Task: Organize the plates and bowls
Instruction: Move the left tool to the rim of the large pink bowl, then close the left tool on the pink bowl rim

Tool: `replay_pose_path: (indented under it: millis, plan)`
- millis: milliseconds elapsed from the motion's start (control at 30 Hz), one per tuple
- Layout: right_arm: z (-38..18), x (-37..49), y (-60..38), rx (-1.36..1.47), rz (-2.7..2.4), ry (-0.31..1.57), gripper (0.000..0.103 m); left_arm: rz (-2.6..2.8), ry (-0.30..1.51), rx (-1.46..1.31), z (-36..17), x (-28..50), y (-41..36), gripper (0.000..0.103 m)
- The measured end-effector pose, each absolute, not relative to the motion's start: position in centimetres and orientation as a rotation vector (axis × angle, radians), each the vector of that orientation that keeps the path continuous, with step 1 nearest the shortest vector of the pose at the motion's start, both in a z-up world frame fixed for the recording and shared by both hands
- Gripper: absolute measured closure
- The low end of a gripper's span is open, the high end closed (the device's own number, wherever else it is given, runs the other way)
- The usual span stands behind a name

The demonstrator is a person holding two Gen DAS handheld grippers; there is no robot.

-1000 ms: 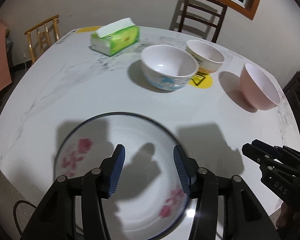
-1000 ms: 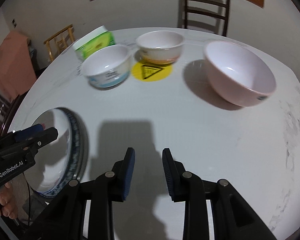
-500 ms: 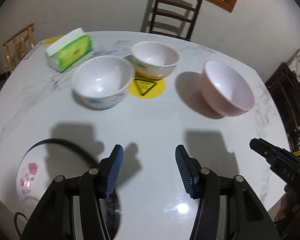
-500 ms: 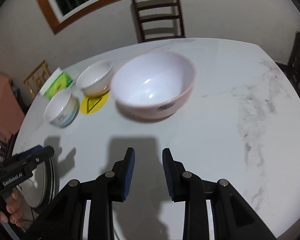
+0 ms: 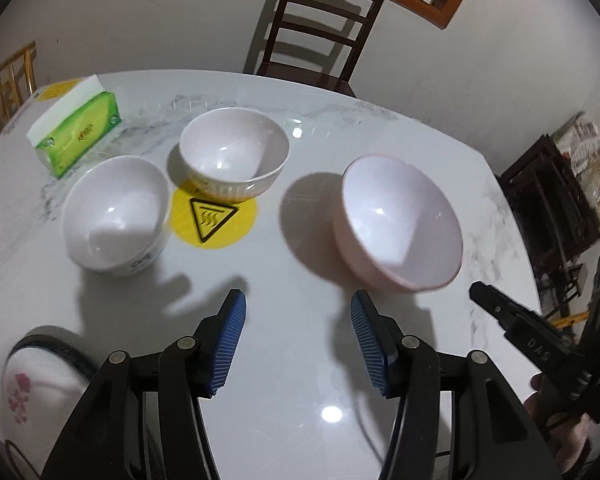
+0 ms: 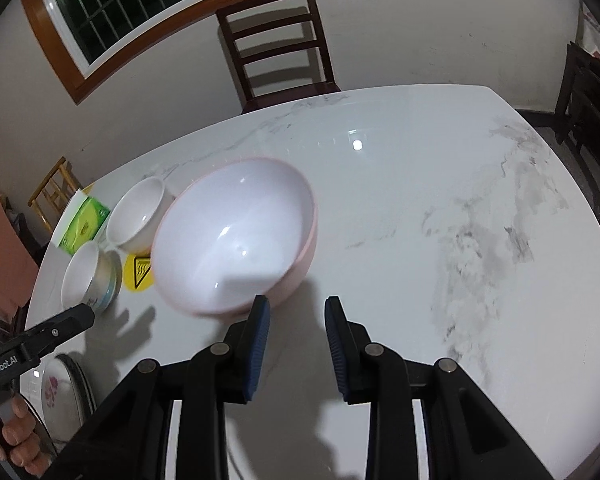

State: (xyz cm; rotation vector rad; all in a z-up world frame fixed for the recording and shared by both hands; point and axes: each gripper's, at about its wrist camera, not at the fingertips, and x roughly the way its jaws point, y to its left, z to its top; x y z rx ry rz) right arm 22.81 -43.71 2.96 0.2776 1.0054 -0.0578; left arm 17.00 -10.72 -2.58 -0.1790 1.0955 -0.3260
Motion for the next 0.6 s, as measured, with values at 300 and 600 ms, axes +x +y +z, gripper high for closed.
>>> replay_pose_path:
  millis: [300,600]
  plan:
    - [2.0,26.4,-45.1,0.310,-0.076,1.059,0.074,-0.333,1.186,-0.308,-4.0,21.0,-12.7,0.053]
    - [0.5,28.3,-45.6,0.336,-0.078,1.104,0.074,-0.319,1.221,-0.294,-5.5,23.2,-14.7,0.053]
